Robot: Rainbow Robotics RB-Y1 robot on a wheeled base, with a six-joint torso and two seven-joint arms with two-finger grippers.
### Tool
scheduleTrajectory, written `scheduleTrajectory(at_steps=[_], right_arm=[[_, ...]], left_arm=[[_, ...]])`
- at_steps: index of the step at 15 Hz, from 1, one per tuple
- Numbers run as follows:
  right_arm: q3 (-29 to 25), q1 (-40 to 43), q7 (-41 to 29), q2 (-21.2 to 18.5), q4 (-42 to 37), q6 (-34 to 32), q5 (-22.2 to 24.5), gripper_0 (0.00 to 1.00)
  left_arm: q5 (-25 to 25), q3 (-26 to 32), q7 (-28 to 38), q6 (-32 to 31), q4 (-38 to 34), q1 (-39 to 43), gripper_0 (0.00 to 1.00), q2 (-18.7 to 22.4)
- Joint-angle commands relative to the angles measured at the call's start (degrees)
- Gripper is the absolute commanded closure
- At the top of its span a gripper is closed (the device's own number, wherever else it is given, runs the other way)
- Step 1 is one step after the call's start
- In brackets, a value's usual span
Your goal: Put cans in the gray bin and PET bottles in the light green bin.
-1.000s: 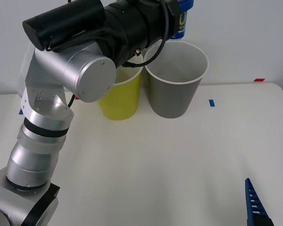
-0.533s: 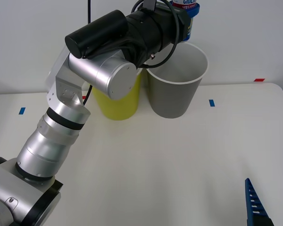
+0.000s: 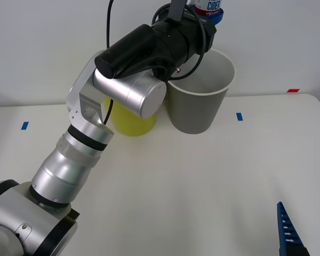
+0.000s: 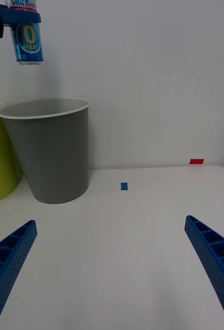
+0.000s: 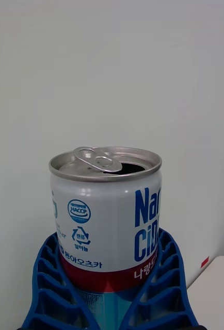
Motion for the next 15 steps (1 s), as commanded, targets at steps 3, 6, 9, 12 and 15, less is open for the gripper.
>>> scheduleTrajectory(at_steps=[3, 6, 9, 12, 15], right_arm=[[0.0, 0.0, 0.0, 0.0, 0.0, 0.0, 0.0, 0.0], [0.0, 0.0, 0.0, 0.0, 0.0, 0.0, 0.0, 0.0], [0.0, 0.0, 0.0, 0.0, 0.0, 0.0, 0.0, 0.0], [0.0, 0.0, 0.0, 0.0, 0.0, 0.0, 0.0, 0.0], [0.0, 0.0, 0.0, 0.0, 0.0, 0.0, 0.0, 0.0]], left_arm=[[-1.8, -1.0, -0.1, -0.6, 0.5, 0.0, 1.0, -0.3], [-1.7, -1.6, -0.1, -8.0, 6.3, -0.5, 1.0, -0.7], [-1.5, -1.7, 0.2, -8.1, 6.5, -0.5, 1.0, -1.0], [-1.0, -2.2, 0.7, -8.1, 6.5, -0.5, 1.0, -0.9], [-1.0, -2.2, 0.9, -8.1, 6.5, -0.5, 1.0, -0.7]])
